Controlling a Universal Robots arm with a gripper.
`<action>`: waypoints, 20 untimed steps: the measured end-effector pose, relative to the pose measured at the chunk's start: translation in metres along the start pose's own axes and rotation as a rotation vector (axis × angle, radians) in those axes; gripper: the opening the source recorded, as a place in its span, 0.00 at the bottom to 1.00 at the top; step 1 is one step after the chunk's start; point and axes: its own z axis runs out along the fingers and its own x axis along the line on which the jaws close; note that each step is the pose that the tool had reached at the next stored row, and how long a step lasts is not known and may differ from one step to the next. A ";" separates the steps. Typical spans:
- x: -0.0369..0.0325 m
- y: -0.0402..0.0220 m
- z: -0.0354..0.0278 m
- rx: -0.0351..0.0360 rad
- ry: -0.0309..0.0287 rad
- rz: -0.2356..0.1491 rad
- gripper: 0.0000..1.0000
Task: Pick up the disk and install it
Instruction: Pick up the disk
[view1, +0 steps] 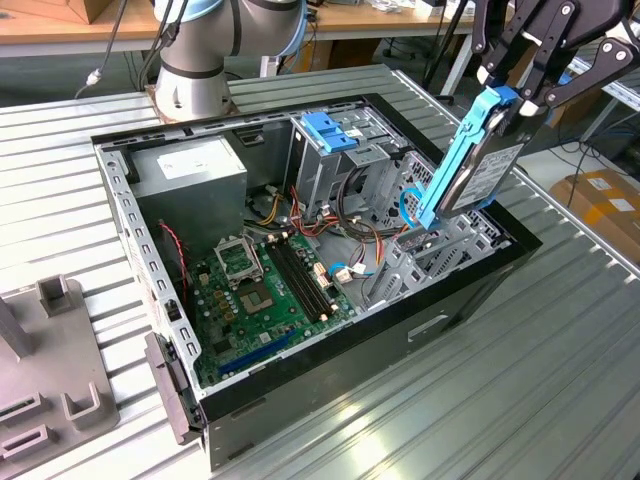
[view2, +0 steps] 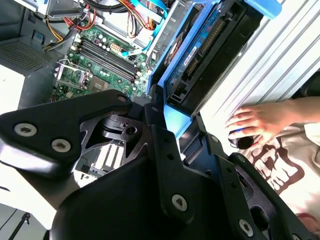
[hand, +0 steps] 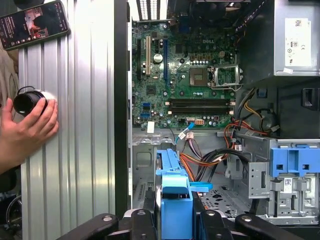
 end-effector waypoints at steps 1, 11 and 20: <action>0.0000 0.0000 0.0000 0.0000 0.0000 0.000 0.36; 0.0000 0.0000 0.0043 0.0009 -0.0001 0.000 0.36; -0.0002 -0.0002 0.0181 0.0030 0.0001 0.006 0.36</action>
